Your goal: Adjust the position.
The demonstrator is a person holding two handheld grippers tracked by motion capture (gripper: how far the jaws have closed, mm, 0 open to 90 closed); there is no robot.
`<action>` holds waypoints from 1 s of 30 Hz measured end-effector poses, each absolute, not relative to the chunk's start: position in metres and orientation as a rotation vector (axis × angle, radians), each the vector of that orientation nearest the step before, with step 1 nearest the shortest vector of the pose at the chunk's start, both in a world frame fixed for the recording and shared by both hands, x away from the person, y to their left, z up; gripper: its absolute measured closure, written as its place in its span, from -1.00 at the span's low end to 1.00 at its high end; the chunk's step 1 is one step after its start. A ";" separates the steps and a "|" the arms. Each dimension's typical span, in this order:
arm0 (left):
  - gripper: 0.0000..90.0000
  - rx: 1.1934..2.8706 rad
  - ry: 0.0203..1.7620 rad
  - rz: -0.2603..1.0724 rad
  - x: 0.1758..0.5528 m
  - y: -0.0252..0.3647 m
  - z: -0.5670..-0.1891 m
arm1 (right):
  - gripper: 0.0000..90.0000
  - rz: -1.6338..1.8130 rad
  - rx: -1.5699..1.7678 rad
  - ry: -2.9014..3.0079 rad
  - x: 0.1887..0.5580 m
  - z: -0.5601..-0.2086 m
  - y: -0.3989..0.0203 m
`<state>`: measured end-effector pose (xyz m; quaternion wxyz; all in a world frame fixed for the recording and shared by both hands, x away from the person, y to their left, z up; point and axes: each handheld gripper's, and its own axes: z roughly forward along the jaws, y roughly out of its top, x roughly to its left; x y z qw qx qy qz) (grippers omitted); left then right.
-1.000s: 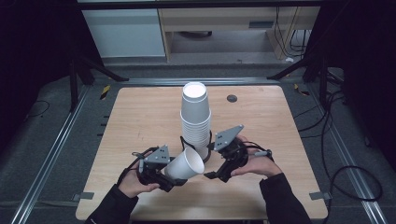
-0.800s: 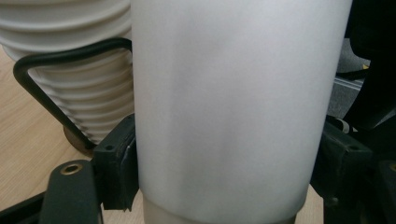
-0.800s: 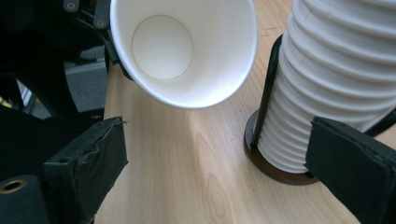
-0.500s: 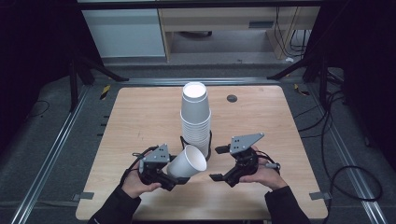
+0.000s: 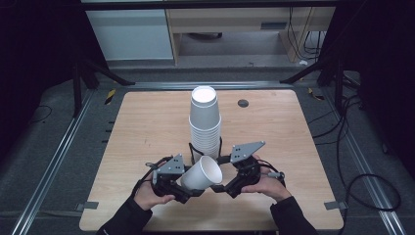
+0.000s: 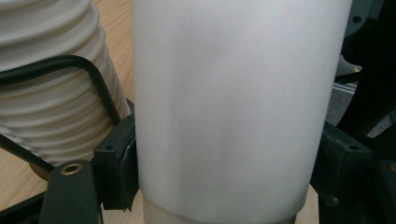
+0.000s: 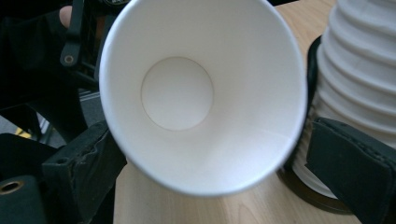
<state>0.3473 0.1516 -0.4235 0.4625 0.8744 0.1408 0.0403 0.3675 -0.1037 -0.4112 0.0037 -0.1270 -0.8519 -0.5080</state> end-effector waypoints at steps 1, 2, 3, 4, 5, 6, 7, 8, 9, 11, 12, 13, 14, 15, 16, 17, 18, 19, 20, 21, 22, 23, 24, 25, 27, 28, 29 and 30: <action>-0.51 2.147 0.344 0.099 0.347 0.150 -0.424 | -0.89 -1.593 -0.394 -2.666 0.368 -0.412 -0.103; -0.51 2.151 0.340 0.097 0.346 0.149 -0.425 | -0.89 -1.597 -0.391 -2.662 0.368 -0.412 -0.101; -0.51 2.152 0.338 0.099 0.346 0.148 -0.425 | -0.90 -1.590 -0.393 -2.662 0.368 -0.412 -0.100; -0.51 2.152 0.337 0.097 0.346 0.147 -0.425 | -0.90 -1.592 -0.389 -2.660 0.368 -0.413 -0.099; -0.51 2.148 0.338 0.098 0.345 0.146 -0.426 | -0.90 -1.592 -0.386 -2.655 0.368 -0.413 -0.098; -0.51 2.148 0.338 0.098 0.345 0.145 -0.426 | -0.90 -1.592 -0.388 -2.652 0.368 -0.413 -0.097; -0.51 2.146 0.337 0.096 0.345 0.145 -0.426 | -0.90 -1.593 -0.389 -2.651 0.368 -0.413 -0.096; -0.51 2.143 0.338 0.098 0.345 0.145 -0.426 | -0.89 -1.599 -0.386 -2.637 0.369 -0.414 -0.096; -0.51 2.142 0.339 0.097 0.345 0.145 -0.426 | -0.90 -1.605 -0.389 -2.630 0.369 -0.414 -0.095; -0.51 2.136 0.340 0.102 0.344 0.144 -0.426 | -0.90 -1.609 -0.392 -2.616 0.370 -0.414 -0.095; -0.51 2.134 0.340 0.103 0.344 0.143 -0.426 | -0.90 -1.614 -0.396 -2.611 0.370 -0.414 -0.094; -0.51 2.131 0.341 0.104 0.344 0.143 -0.426 | -0.90 -1.616 -0.395 -2.606 0.370 -0.415 -0.093; -0.51 2.136 0.339 0.101 0.344 0.142 -0.426 | -0.90 -1.615 -0.397 -2.609 0.370 -0.415 -0.093; -0.51 2.135 0.338 0.105 0.343 0.141 -0.427 | -0.90 -1.615 -0.395 -2.606 0.370 -0.415 -0.092; -0.51 2.135 0.336 0.101 0.343 0.140 -0.427 | -0.90 -1.613 -0.393 -2.608 0.370 -0.415 -0.091; -0.51 2.136 0.336 0.105 0.343 0.139 -0.428 | -0.90 -1.613 -0.392 -2.607 0.370 -0.415 -0.091; -0.51 2.138 0.334 0.105 0.342 0.139 -0.428 | -0.90 -1.614 -0.393 -2.606 0.370 -0.415 -0.090; -0.51 2.143 0.331 0.104 0.342 0.138 -0.428 | -0.90 -1.613 -0.394 -2.606 0.370 -0.415 -0.089; -0.51 2.144 0.333 0.110 0.342 0.138 -0.428 | -0.89 -1.612 -0.390 -2.604 0.370 -0.416 -0.088; -0.51 2.146 0.331 0.110 0.342 0.138 -0.428 | -0.90 -1.614 -0.388 -2.606 0.370 -0.416 -0.088; -0.51 2.145 0.331 0.110 0.342 0.138 -0.428 | -0.89 -1.610 -0.387 -2.605 0.370 -0.416 -0.088; -0.51 2.147 0.329 0.109 0.342 0.137 -0.428 | -0.89 -1.610 -0.385 -2.600 0.370 -0.416 -0.088; -0.51 2.148 0.327 0.112 0.341 0.137 -0.428 | -0.89 -1.608 -0.381 -2.601 0.370 -0.416 -0.088; -0.51 2.145 0.328 0.111 0.341 0.137 -0.428 | -0.89 -1.606 -0.380 -2.601 0.370 -0.416 -0.088; -0.51 2.146 0.327 0.110 0.341 0.137 -0.428 | -0.88 -1.600 -0.380 -2.603 0.370 -0.416 -0.088; -0.51 2.149 0.327 0.108 0.341 0.137 -0.428 | -0.87 -1.600 -0.383 -2.600 0.370 -0.416 -0.088; -0.51 2.151 0.326 0.109 0.341 0.137 -0.428 | -0.87 -1.595 -0.389 -2.596 0.370 -0.416 -0.088; -0.51 2.152 0.325 0.108 0.341 0.137 -0.428 | -0.86 -1.594 -0.388 -2.596 0.370 -0.416 -0.088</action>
